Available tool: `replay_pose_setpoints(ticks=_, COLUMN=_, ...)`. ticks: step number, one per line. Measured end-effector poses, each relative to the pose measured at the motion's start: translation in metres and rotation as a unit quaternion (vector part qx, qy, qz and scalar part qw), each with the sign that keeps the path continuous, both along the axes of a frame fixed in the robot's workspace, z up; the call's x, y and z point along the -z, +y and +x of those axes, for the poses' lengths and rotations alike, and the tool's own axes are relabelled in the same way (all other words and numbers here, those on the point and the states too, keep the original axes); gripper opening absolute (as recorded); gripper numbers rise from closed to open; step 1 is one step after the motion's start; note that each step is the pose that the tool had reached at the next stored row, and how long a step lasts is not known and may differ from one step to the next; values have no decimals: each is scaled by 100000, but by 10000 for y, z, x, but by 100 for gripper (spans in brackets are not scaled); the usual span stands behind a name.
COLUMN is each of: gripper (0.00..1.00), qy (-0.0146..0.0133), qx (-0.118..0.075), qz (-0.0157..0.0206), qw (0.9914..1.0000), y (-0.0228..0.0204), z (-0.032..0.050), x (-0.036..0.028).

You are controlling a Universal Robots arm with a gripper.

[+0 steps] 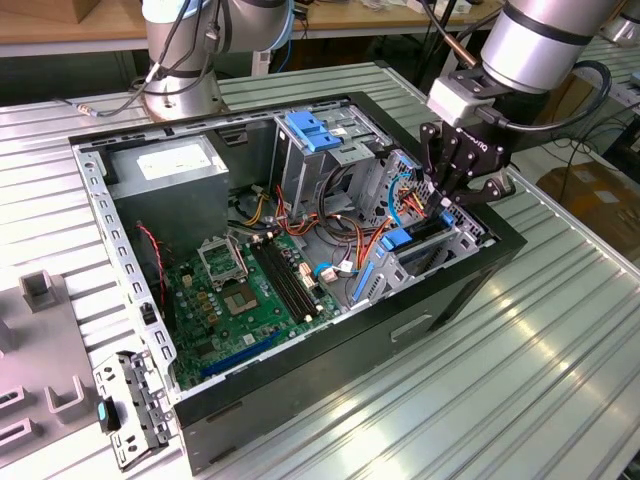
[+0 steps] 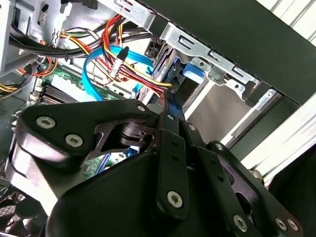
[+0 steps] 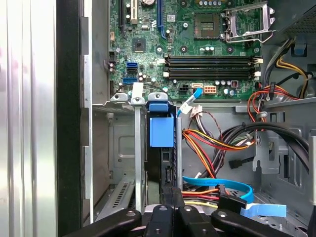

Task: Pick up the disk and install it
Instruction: 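Insert the first disk wire, then insert the second disk wire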

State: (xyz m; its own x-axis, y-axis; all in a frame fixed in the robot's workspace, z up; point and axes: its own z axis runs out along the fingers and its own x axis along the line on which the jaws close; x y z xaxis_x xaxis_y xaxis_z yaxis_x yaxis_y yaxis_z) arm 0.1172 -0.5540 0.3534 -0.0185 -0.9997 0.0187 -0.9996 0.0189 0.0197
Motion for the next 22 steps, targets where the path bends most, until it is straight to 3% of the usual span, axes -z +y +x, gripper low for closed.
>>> replay_pose_setpoints(ticks=15, gripper=11, qy=1, qx=2, qz=168, qw=100000, y=-1, z=-6, x=0)
replay_pose_setpoints(ticks=22, gripper=11, qy=2, qx=-1, qz=165, qw=100000, y=0, z=-106, x=0)
